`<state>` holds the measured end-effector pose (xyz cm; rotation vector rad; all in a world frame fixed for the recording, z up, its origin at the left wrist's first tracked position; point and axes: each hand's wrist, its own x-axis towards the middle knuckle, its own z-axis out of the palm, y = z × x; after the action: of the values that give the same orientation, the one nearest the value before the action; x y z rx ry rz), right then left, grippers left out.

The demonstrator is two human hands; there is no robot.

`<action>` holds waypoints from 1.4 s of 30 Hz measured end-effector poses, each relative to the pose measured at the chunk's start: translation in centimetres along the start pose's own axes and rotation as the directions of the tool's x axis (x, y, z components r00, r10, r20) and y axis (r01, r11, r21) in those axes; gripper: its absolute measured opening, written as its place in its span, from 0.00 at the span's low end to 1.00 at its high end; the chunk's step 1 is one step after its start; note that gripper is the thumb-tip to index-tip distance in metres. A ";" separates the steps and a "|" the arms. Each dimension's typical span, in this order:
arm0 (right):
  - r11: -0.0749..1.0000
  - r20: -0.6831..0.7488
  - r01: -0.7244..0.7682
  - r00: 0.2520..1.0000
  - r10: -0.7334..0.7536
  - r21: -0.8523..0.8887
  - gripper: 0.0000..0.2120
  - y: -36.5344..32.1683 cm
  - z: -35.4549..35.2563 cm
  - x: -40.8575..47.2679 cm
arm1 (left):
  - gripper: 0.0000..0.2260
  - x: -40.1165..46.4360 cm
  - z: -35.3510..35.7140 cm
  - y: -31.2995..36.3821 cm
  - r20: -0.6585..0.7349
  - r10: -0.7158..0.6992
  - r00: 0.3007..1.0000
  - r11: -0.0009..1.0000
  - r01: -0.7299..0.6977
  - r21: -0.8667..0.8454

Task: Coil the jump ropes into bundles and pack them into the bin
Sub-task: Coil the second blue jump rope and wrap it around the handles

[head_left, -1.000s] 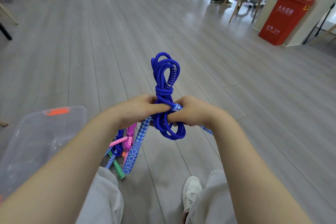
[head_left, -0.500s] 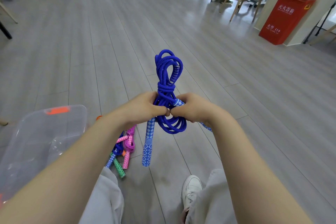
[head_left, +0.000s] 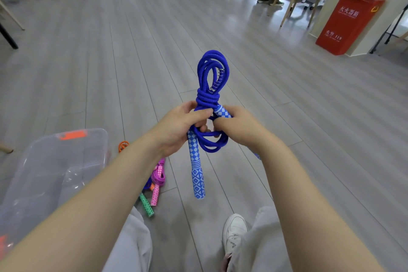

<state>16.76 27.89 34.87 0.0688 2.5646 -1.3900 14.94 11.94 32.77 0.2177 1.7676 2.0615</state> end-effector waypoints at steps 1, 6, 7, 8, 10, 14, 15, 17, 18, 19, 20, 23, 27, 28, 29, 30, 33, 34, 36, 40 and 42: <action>1.000 0.019 -0.001 1.000 0.001 0.006 0.07 0.0 0.0 -0.1 | 0.08 0.0 -0.1 0.0 0.017 0.025 1.000 0.999 -0.025 0.035; 0.995 0.112 -0.016 0.994 0.005 0.097 0.04 0.0 -0.3 -0.1 | 0.09 -0.4 -0.3 0.3 0.072 0.087 0.994 0.994 -0.091 0.055; 0.994 0.121 -0.012 0.993 -0.001 0.106 0.03 0.0 -0.4 -0.2 | 0.10 -0.3 -0.4 0.3 0.055 0.088 0.995 0.992 -0.093 0.084; 0.995 0.117 -0.009 0.993 -0.003 0.099 0.02 -0.1 -0.4 -0.1 | 0.11 -0.2 -0.4 0.2 0.029 0.085 0.996 0.989 -0.088 0.120; 0.999 0.063 -0.009 0.998 0.006 0.037 0.04 0.0 -0.3 0.0 | 0.14 -0.1 -0.3 0.1 -0.028 0.065 0.998 0.984 -0.060 0.167; 0.999 0.006 0.007 1.000 -0.007 -0.038 0.09 -0.1 -0.3 0.0 | 0.12 0.1 -0.2 0.0 -0.060 0.069 0.996 0.979 -0.056 0.194; 1.000 0.009 0.005 1.000 -0.004 -0.030 0.09 -0.2 -0.4 -0.1 | 0.11 0.1 -0.3 0.0 -0.052 0.076 0.996 0.978 -0.064 0.199; 1.000 0.012 -0.007 1.000 0.008 -0.021 0.10 -0.3 -0.7 -0.2 | 0.10 0.2 -0.4 0.0 -0.043 0.090 0.995 0.971 -0.078 0.224; 1.000 0.011 -0.014 1.000 0.014 -0.024 0.10 -0.3 -0.8 -0.2 | 0.11 0.2 -0.4 -0.1 -0.042 0.096 0.994 0.966 -0.083 0.246; 0.999 0.009 -0.020 1.000 0.020 -0.029 0.10 -0.3 -0.9 -0.2 | 0.12 0.2 -0.4 -0.2 -0.041 0.100 0.994 0.960 -0.086 0.265; 0.999 0.008 -0.025 1.000 0.025 -0.033 0.11 -0.2 -0.9 -0.2 | 0.12 0.2 -0.4 -0.2 -0.040 0.103 0.994 0.957 -0.088 0.278; 0.999 0.014 -0.028 1.000 0.028 -0.034 0.10 -0.1 -0.8 -0.1 | 0.12 0.1 -0.4 -0.2 -0.030 0.111 0.993 0.950 -0.097 0.296; 0.992 0.085 -0.029 0.996 0.040 -0.123 0.11 0.3 -1.3 0.0 | 0.10 0.0 -0.5 -0.3 -0.026 0.119 0.993 0.937 -0.103 0.335; 0.987 0.106 -0.048 0.992 0.064 -0.152 0.14 0.4 -1.5 0.0 | 0.10 0.1 -0.6 -0.3 -0.036 0.122 0.992 0.938 -0.103 0.332; 0.982 0.122 -0.073 0.988 0.095 -0.173 0.18 0.6 -1.9 -0.2 | 0.10 0.1 -0.7 -0.4 -0.049 0.126 0.991 0.942 -0.104 0.318; 0.978 0.132 -0.100 0.983 0.125 -0.183 0.21 0.7 -2.2 -0.4 | 0.10 0.2 -0.9 -0.4 -0.068 0.131 0.989 0.951 -0.105 0.292; 0.983 0.142 -0.131 0.979 0.149 -0.127 0.25 0.9 -3.2 -1.2 | 0.07 0.6 -1.2 -0.1 -0.138 0.119 0.983 0.978 -0.092 0.190; 0.988 0.151 -0.125 0.979 0.137 -0.085 0.26 1.0 -3.5 -1.3 | 0.07 0.6 -1.3 -0.1 -0.152 0.097 0.984 0.985 -0.074 0.153; 0.994 0.160 -0.110 0.981 0.113 -0.026 0.23 1.1 -3.9 -1.5 | 0.06 0.6 -1.2 0.0 -0.131 0.043 0.990 0.998 -0.036 0.053; 0.996 0.162 -0.068 0.985 0.058 0.057 0.10 1.0 -4.2 -1.7 | 0.06 0.3 -1.2 0.5 -0.055 -0.024 0.998 0.995 0.019 -0.097; 0.992 0.160 -0.031 0.987 0.012 0.119 0.05 1.0 -4.5 -1.9 | 0.06 0.3 -1.3 0.6 -0.051 -0.018 0.999 0.993 0.012 -0.114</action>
<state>18.00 32.33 36.85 0.0051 2.3430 -1.4792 14.08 10.78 33.07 0.1178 1.6695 2.1678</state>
